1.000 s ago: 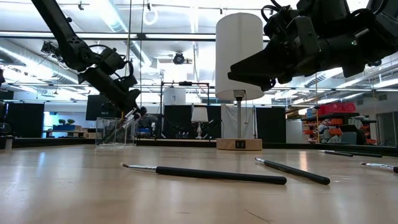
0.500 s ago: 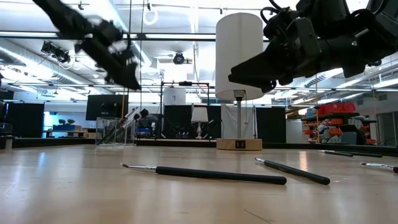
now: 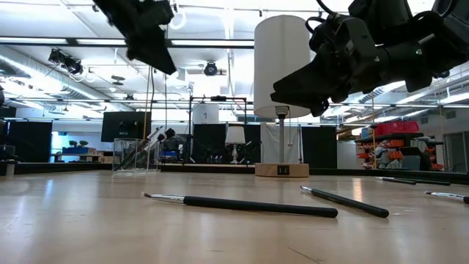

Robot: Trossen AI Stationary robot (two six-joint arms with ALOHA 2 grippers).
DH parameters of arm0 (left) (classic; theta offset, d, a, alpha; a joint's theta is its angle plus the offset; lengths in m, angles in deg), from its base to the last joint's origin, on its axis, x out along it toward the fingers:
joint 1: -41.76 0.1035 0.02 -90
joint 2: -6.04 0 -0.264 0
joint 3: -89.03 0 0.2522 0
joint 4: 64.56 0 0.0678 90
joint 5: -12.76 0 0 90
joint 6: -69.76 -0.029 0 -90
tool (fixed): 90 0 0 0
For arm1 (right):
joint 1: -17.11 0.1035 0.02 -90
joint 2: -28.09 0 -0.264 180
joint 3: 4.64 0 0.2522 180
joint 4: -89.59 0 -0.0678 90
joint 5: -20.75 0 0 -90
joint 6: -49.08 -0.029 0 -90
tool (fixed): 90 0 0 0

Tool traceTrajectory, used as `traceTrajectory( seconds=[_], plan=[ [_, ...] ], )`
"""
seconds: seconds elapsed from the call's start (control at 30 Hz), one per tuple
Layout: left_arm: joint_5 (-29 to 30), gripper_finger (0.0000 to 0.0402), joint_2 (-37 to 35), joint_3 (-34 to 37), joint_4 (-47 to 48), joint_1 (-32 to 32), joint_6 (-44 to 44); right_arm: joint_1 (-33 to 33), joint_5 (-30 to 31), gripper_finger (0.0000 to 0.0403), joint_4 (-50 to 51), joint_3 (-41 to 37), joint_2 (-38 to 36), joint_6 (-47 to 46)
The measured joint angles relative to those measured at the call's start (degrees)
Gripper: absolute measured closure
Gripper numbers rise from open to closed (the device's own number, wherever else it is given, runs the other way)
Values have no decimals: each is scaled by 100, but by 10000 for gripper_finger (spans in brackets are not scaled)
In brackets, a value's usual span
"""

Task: Put items in baskets/containers
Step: Put the black eyeshadow brush into the transparent organizer

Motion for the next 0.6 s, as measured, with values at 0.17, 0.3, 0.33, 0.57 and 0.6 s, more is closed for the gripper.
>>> traceTrajectory(
  seconds=[0.17,0.3,0.33,0.57,0.6],
  plan=[
    [-17,308,256,5,442,-1884,2182,-4,4,255,7,0,0,309],
    [-782,327,464,5,733,-2893,4231,-20,4,255,1,0,0,746],
    [-927,331,538,3,764,-3112,4761,-29,4,255,3,0,0,817],
    [-1536,308,1312,5,856,-4157,8104,-209,8,255,-46,0,0,1102],
    [-1679,294,1456,5,851,-4234,8423,-236,8,255,-43,0,0,1104]
  ],
)
